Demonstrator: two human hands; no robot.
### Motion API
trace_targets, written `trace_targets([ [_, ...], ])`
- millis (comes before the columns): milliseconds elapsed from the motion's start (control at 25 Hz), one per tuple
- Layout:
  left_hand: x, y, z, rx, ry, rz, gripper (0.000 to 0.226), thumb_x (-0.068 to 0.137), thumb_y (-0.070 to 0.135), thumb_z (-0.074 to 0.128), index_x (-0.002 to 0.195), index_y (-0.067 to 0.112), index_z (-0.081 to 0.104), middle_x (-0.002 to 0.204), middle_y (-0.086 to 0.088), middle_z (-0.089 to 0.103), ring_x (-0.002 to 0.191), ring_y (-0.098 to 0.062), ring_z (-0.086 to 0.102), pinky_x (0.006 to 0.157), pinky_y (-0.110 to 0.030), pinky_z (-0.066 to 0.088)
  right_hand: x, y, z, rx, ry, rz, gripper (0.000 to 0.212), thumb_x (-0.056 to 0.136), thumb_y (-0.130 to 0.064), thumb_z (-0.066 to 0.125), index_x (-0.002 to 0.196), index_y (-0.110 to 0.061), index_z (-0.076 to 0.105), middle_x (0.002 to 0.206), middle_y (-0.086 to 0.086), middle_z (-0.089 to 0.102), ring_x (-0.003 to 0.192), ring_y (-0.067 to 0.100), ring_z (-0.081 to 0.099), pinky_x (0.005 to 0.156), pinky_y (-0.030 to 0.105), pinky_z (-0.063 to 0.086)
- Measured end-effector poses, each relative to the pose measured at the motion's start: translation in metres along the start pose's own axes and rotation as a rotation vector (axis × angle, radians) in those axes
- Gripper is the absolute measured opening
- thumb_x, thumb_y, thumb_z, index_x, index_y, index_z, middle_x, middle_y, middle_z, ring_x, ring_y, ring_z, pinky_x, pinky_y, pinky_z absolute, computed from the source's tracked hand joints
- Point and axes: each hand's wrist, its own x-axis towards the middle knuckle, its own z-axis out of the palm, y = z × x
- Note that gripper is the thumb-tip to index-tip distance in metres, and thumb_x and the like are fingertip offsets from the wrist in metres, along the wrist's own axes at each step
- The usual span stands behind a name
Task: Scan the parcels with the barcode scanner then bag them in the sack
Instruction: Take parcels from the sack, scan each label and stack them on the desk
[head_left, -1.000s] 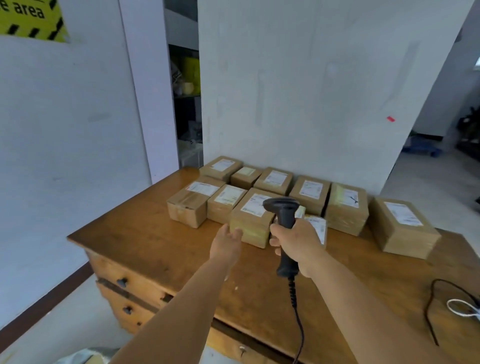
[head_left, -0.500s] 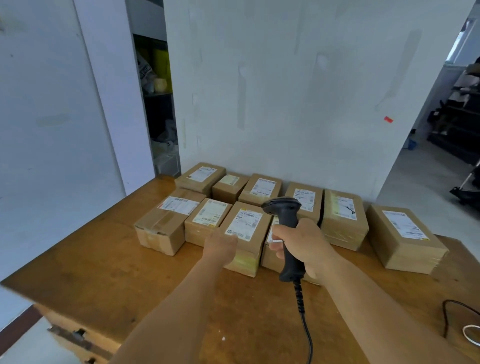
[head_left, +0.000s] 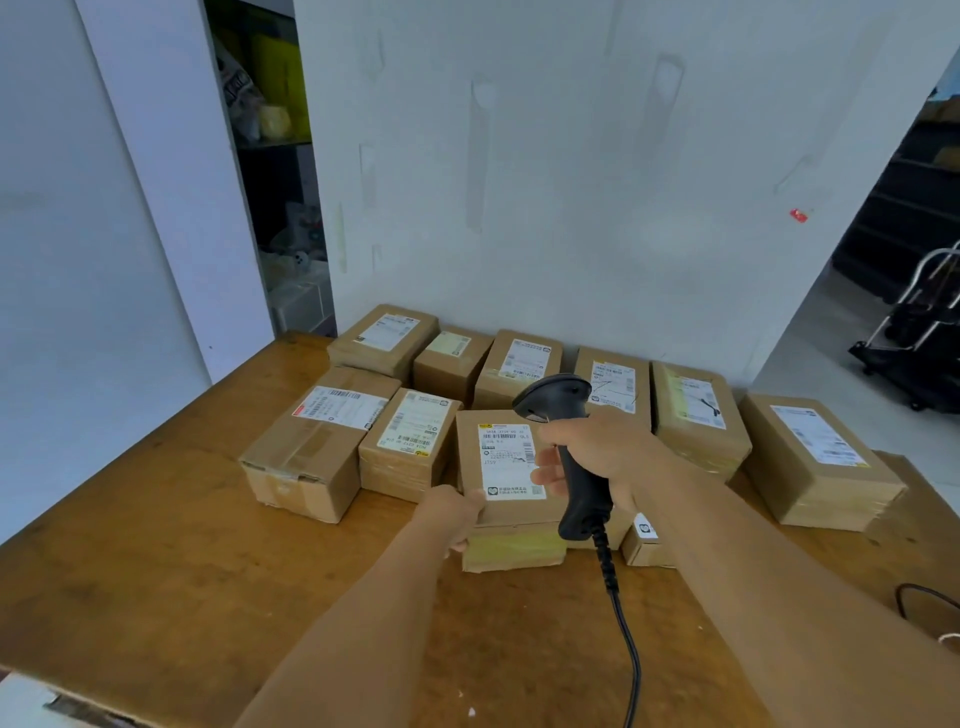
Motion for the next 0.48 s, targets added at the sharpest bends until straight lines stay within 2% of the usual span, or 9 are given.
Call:
trace_targets([
  [120, 0.0023, -0.0009, -0.0011, -0.02, -0.001, -0.005, 0.038, 0.099, 0.042, 0.043, 0.12, 0.013, 0.052, 0.087, -0.005, 0.059, 0.054, -0.01, 0.044, 0.064, -0.024, 0.05, -0.0005, -0.0046, 0.0067, -0.031, -0.013, -0.003, 0.021, 0.091, -0.013, 0.059, 0.109, -0.003, 0.057, 0.088, 0.013, 0.07, 0.072, 0.024, 0.069, 0.066, 0.034, 0.056],
  [280, 0.0007, 0.0004, -0.003, -0.032, -0.013, 0.012, 0.04, 0.099, 0.041, 0.044, 0.126, 0.013, 0.051, 0.108, -0.008, 0.065, 0.062, -0.01, 0.051, 0.053, -0.018, 0.041, -0.0012, -0.0096, 0.0092, -0.049, -0.007, -0.017, 0.021, 0.091, -0.012, 0.059, 0.109, -0.001, 0.058, 0.083, 0.013, 0.069, 0.071, 0.025, 0.069, 0.07, 0.035, 0.057],
  [360, -0.0015, 0.0013, -0.0035, -0.038, -0.017, 0.015, 0.039, 0.099, 0.04, 0.045, 0.128, 0.014, 0.05, 0.112, -0.007, 0.064, 0.074, -0.012, 0.056, 0.054, -0.018, 0.042, -0.0026, -0.0105, 0.0089, -0.052, -0.011, -0.02, 0.019, 0.091, -0.011, 0.058, 0.106, 0.0, 0.059, 0.083, 0.013, 0.069, 0.071, 0.024, 0.068, 0.07, 0.035, 0.057],
  [400, -0.0017, 0.0009, -0.0035, -0.047, -0.018, 0.014, 0.04, 0.099, 0.039, 0.045, 0.13, 0.014, 0.049, 0.114, -0.007, 0.063, 0.083, -0.014, 0.059, 0.058, -0.02, 0.046, -0.0029, -0.0099, 0.0089, -0.052, -0.006, -0.02, 0.017, 0.091, -0.011, 0.058, 0.105, 0.0, 0.059, 0.084, 0.013, 0.068, 0.071, 0.024, 0.068, 0.069, 0.034, 0.057],
  [480, 0.0007, -0.0011, -0.0024, -0.071, -0.024, 0.02, 0.044, 0.098, 0.039, 0.045, 0.136, 0.015, 0.045, 0.118, -0.006, 0.06, 0.099, -0.019, 0.059, 0.076, -0.028, 0.052, 0.0014, -0.0047, 0.0082, -0.103, 0.045, -0.037, 0.011, 0.09, -0.011, 0.057, 0.093, -0.001, 0.058, 0.077, 0.014, 0.064, 0.063, 0.022, 0.062, 0.057, 0.028, 0.055],
])
